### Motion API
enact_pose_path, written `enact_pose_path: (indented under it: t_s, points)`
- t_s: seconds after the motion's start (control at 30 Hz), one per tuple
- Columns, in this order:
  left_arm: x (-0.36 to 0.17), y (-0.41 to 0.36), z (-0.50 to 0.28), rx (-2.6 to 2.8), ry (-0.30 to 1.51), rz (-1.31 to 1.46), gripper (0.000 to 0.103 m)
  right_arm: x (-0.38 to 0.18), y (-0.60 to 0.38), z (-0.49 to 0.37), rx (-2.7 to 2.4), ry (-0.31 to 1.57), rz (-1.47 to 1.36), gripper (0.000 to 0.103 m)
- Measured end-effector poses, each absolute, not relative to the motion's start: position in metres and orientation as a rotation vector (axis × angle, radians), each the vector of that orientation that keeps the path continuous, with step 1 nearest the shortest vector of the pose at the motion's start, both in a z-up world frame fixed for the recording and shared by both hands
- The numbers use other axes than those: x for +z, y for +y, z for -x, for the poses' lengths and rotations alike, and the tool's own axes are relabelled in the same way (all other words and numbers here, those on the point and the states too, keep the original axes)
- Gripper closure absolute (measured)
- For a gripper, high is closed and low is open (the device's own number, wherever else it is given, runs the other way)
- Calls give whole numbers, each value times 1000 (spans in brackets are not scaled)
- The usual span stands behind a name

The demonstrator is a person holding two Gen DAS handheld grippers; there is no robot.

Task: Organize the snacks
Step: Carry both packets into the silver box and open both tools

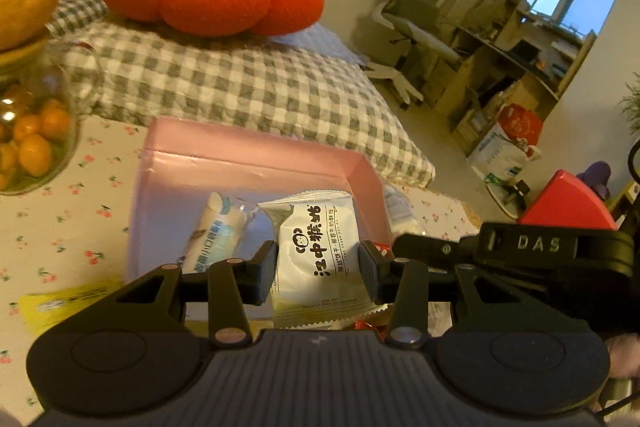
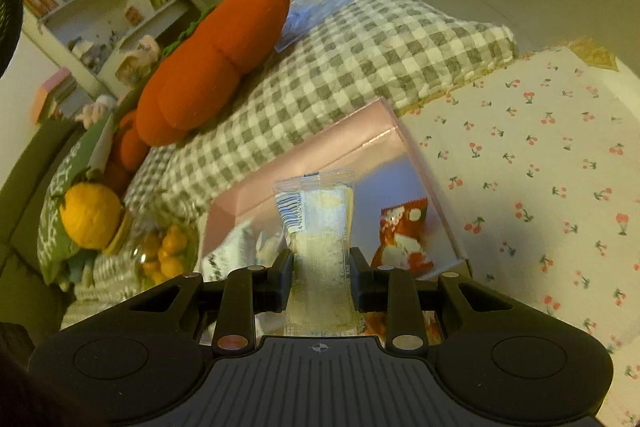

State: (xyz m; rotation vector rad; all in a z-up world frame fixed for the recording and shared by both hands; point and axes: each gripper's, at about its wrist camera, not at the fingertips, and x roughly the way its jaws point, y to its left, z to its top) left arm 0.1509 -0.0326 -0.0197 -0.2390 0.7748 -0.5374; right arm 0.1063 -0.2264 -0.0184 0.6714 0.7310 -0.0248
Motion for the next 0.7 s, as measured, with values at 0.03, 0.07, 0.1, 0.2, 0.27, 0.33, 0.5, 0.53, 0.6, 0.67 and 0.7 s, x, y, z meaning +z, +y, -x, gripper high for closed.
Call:
enact_pose_path:
  t_s: [0.03, 0.07, 0.1, 0.2, 0.27, 0.33, 0.5, 0.53, 0.6, 0.67, 0.7]
  points:
    - [-23, -34, -153, -537, 778, 240, 62, -22, -228, -108, -25, 726, -683, 75]
    - [-26, -34, -155, -535, 782, 242, 62, -25, -230, -111, -25, 723, -692, 75]
    - [-29, -34, -157, -531, 786, 244, 62, -28, -231, -112, -25, 721, -698, 75]
    - [-33, -36, -161, -524, 793, 224, 62, -34, -233, -118, -25, 717, -708, 75]
    - [-34, -37, -163, -514, 796, 201, 62, -37, -234, -122, -26, 715, -706, 75]
    - [-36, -37, -165, -493, 804, 190, 62, -39, -235, -125, -32, 716, -699, 75]
    - [-43, -39, -164, -421, 802, 98, 62, -45, -237, -129, -41, 712, -709, 75]
    - [-43, -40, -163, -408, 796, 70, 62, -46, -237, -129, -43, 710, -711, 74]
    - [-41, -42, -161, -381, 776, 25, 62, -45, -238, -129, -50, 707, -711, 74]
    - [-41, -41, -160, -355, 770, 11, 62, -45, -239, -128, -56, 705, -709, 74]
    - [-41, -39, -161, -354, 773, 17, 62, -45, -239, -128, -56, 705, -708, 73]
